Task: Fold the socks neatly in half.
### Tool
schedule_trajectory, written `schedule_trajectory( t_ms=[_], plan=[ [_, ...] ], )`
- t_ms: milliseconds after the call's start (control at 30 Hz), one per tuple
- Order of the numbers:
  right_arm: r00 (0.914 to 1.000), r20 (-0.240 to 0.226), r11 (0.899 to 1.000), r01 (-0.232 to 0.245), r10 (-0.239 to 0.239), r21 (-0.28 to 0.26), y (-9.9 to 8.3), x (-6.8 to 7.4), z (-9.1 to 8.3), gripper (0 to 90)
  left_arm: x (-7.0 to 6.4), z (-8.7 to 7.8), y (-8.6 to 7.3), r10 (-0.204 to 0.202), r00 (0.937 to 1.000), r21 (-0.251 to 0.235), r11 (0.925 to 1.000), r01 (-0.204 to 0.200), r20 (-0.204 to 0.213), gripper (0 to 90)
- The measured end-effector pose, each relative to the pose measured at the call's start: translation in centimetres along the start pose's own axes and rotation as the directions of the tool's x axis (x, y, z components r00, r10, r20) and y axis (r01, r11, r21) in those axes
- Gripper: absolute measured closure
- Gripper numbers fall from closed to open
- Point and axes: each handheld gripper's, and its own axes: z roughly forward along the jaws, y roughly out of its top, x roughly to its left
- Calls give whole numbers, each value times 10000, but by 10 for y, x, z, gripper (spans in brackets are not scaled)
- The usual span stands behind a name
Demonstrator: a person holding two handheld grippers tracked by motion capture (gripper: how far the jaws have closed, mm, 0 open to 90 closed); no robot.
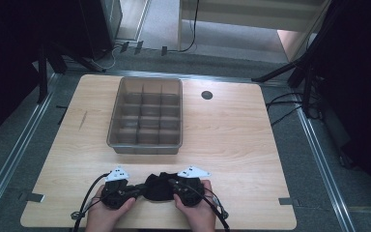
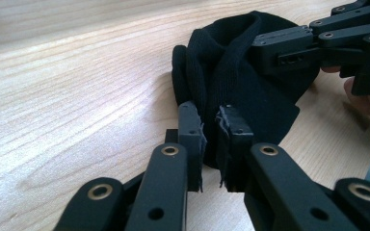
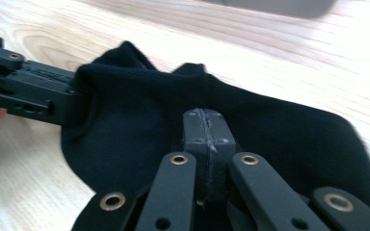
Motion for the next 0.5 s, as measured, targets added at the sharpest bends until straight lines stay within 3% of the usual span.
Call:
schedule_trajectory(
  t_ms=[33, 100, 233, 300, 333, 367, 500],
  plan=[
    [10000, 0, 10000, 0, 0, 0, 0, 0, 0, 894, 0, 0, 0, -17, 10000, -40, 10000, 17, 16, 779],
    [9996, -265, 9998, -119, 116, -141, 1, -2, -4, 837, 0, -2, 1, -28, 10000, -217, 9998, 26, -60, 690],
    [9980, -565, 9948, -322, 268, -971, 6, -5, -24, 826, -1, -8, 3, 7, 9997, -400, 9992, 3, 250, 607],
    [9943, -1066, 9907, -176, 31, -1349, 9, -4, -30, 851, -1, -9, 3, 32, 9996, -496, 9988, -18, 286, 660],
    [9943, -1066, 9907, -176, 31, -1349, 9, -4, -30, 851, -1, -9, 3, 26, 9995, -502, 9987, -10, 324, 660],
    [9902, -1376, 9937, 81, -235, -1115, 10, 1, -25, 859, -1, -8, 3, 37, 9994, -470, 9989, -21, 335, 740],
    [9913, -1107, 9953, 638, -716, -722, 11, 11, -7, 876, -2, -3, 1, 247, 9990, -156, 9996, -241, 368, 839]
  ],
)
